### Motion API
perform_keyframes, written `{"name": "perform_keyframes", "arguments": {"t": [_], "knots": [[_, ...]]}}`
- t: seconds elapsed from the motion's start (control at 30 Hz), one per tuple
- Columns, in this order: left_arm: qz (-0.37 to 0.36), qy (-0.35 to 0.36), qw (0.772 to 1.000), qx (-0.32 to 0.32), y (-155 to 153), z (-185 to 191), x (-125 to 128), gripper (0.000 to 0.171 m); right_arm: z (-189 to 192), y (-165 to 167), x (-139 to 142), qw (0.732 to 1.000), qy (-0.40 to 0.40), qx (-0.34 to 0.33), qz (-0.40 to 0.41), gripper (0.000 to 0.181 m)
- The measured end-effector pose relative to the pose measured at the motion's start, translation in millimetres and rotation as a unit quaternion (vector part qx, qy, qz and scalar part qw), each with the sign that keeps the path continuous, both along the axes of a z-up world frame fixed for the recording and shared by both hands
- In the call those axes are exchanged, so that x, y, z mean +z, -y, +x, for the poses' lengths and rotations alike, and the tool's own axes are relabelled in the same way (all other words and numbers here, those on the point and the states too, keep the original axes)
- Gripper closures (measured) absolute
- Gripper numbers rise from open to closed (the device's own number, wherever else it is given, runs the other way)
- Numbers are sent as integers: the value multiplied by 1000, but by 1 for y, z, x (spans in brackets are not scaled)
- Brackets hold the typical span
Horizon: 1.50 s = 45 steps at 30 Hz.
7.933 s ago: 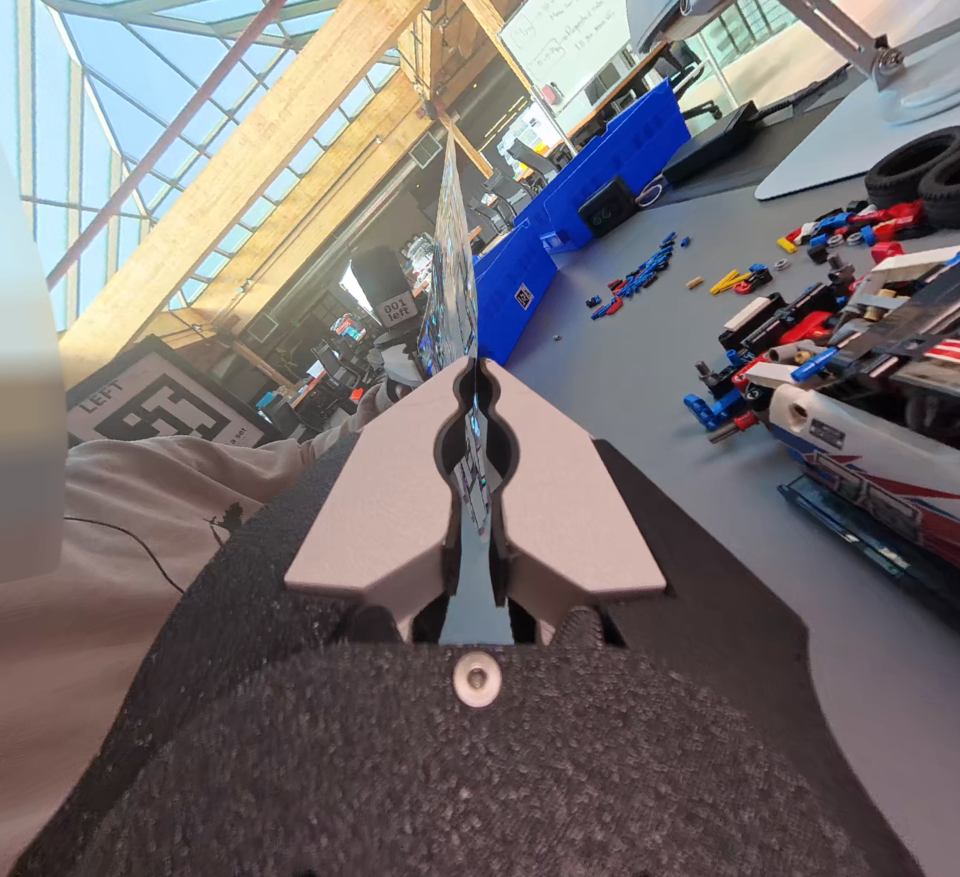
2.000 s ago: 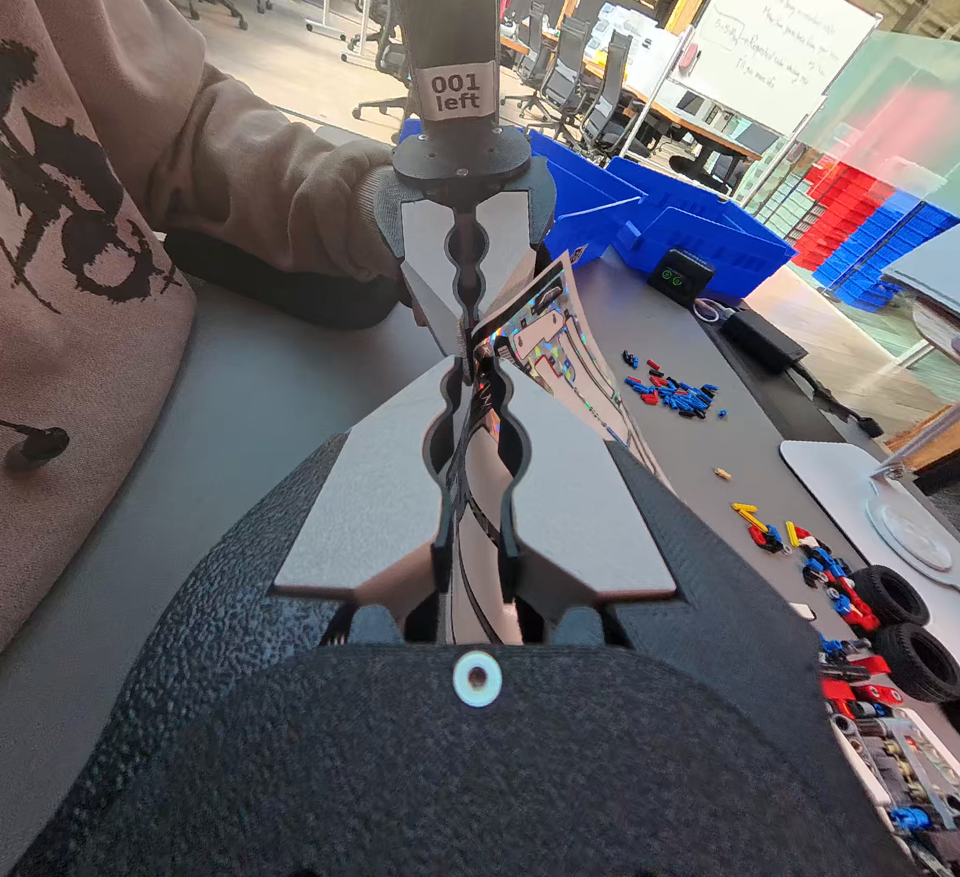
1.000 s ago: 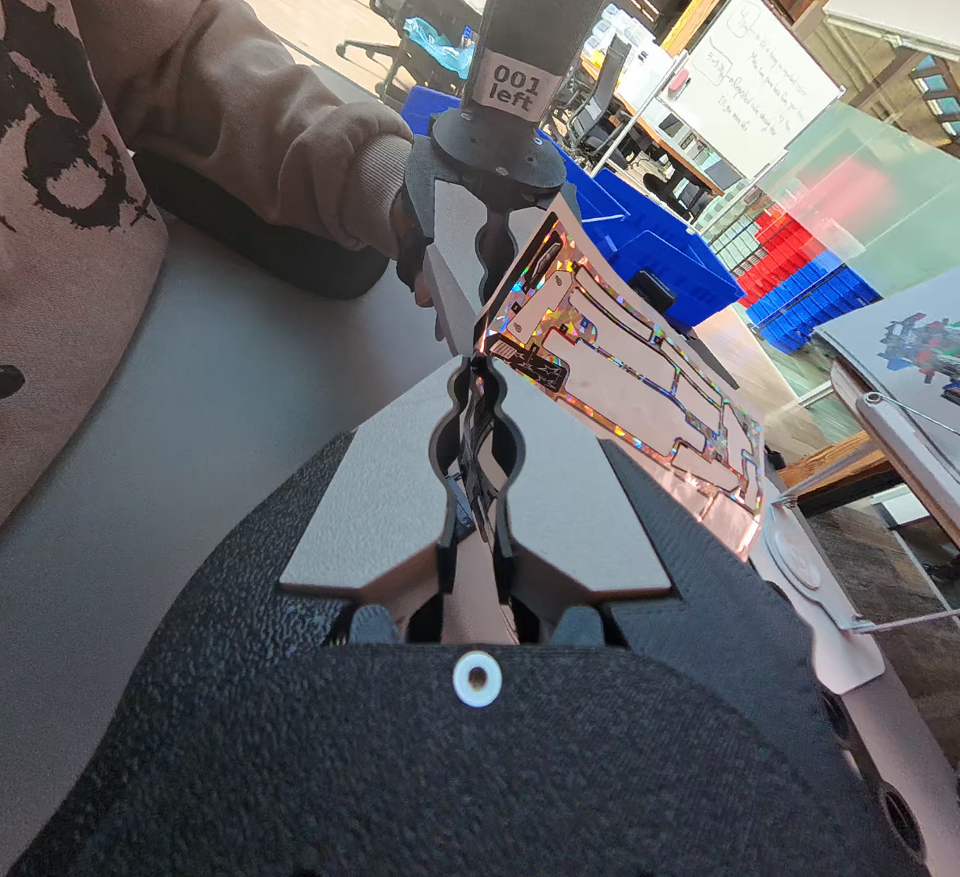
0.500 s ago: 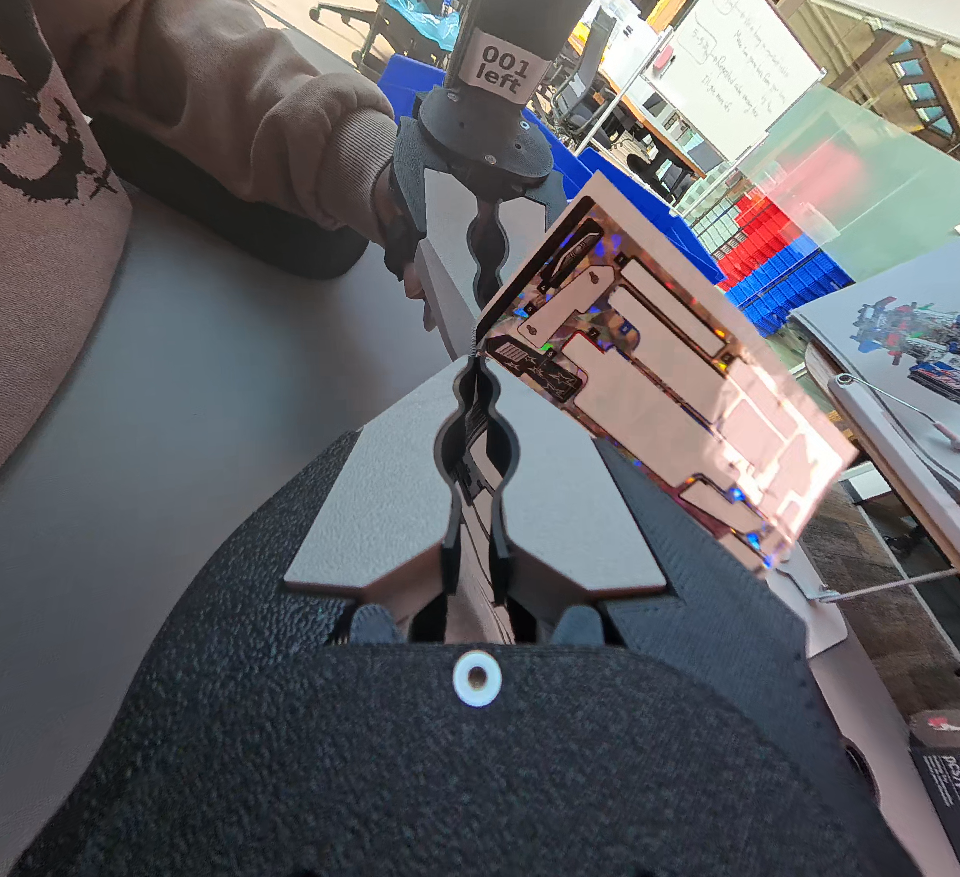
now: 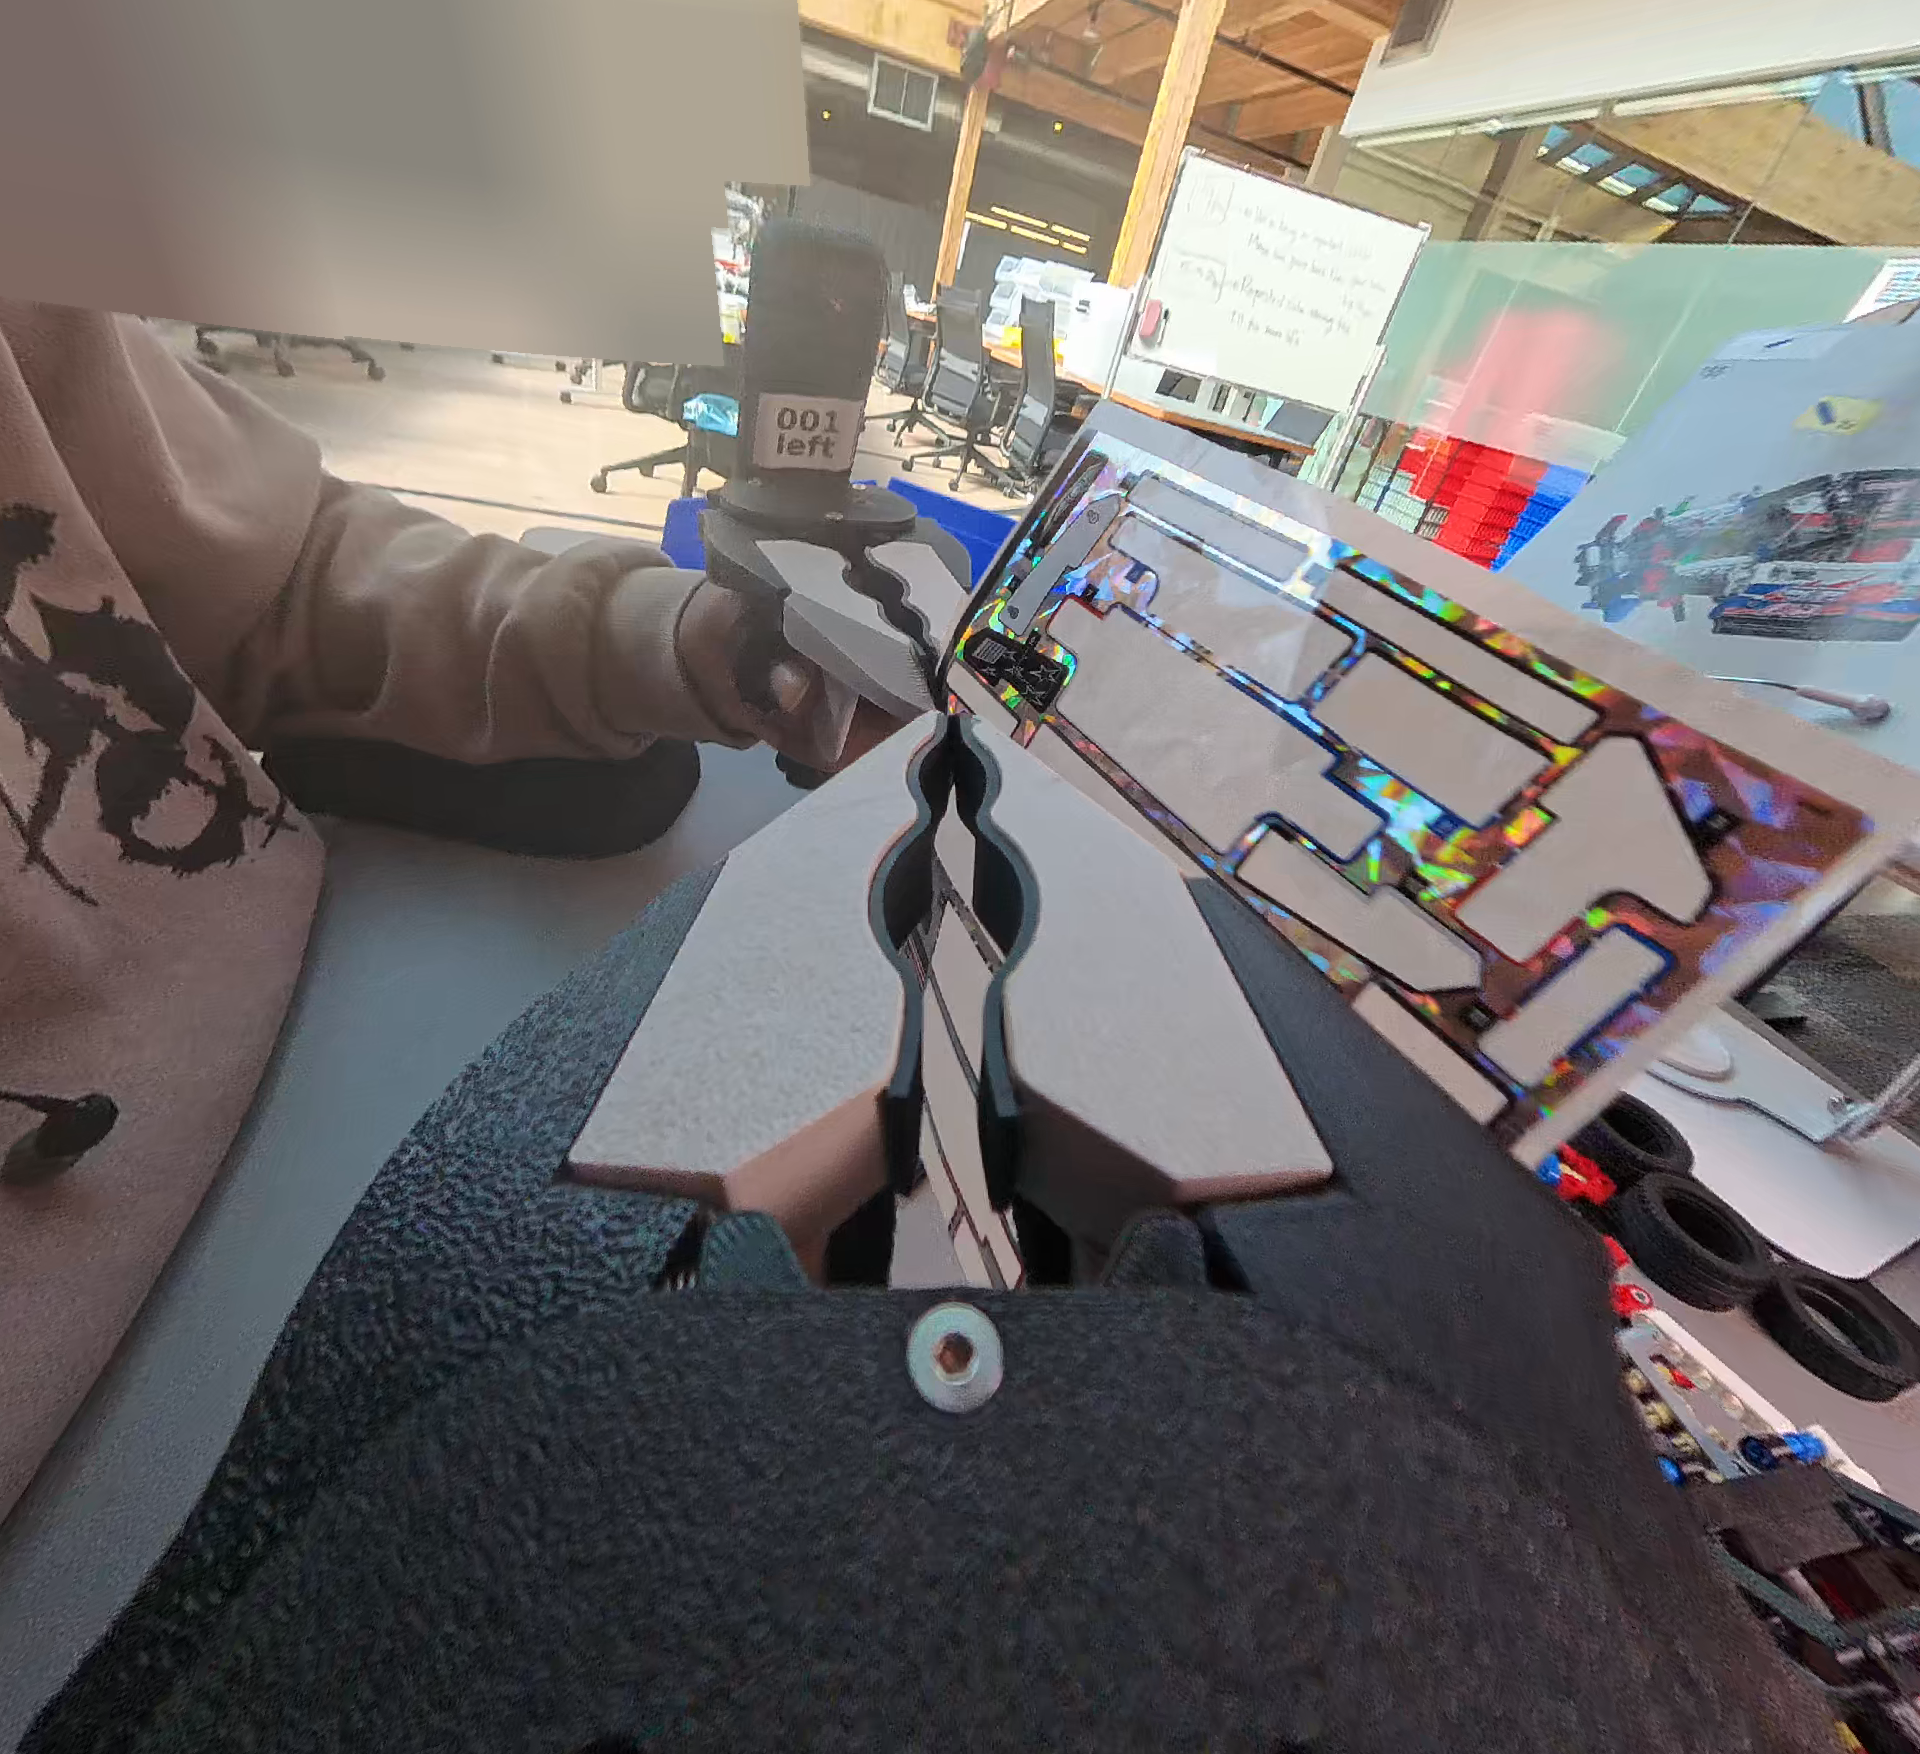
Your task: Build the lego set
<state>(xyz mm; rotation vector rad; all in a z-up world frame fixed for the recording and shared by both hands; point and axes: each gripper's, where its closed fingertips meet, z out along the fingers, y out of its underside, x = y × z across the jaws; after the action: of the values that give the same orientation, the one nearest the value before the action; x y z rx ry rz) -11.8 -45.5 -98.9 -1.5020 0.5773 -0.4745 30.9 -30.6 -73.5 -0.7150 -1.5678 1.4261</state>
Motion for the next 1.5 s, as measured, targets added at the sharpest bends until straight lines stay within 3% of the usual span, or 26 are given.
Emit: {"name": "perform_keyframes", "arguments": {"t": [0.17,0.3,0.4,0.5,0.63,0.73,0.83,0.93,1.17,1.27,1.37,1.5], "knots": [[-53,26,994,92,-19,-57,7,171,10,-27,27,997,-44,-40,-43,181],[-122,48,968,213,-29,-142,28,171,16,-52,30,993,-51,-81,-63,181],[-175,97,943,268,-37,-214,40,171,15,-63,24,992,-41,-92,-80,181],[-237,122,903,338,-43,-292,25,171,13,-68,16,991,-28,-99,-82,181],[-320,145,835,423,-40,-375,-22,171,10,-72,6,991,-9,-109,-80,181],[-348,167,792,473,-34,-419,-49,171,8,-77,-1,990,2,-116,-86,181],[-351,201,773,489,-33,-439,-63,171,6,-82,-5,988,11,-118,-97,181],[-361,228,766,481,-36,-442,-75,171,5,-85,-10,987,20,-117,-105,181],[-368,226,792,430,-47,-423,-64,171,3,-85,-16,988,31,-112,-107,181],[-338,268,816,386,-56,-412,-38,171,3,-85,-15,988,31,-110,-108,181],[-286,293,829,380,-58,-419,-2,171,4,-86,-13,987,27,-110,-113,181],[-250,287,829,410,-52,-440,23,171,4,-87,-14,987,29,-110,-114,181]]}}
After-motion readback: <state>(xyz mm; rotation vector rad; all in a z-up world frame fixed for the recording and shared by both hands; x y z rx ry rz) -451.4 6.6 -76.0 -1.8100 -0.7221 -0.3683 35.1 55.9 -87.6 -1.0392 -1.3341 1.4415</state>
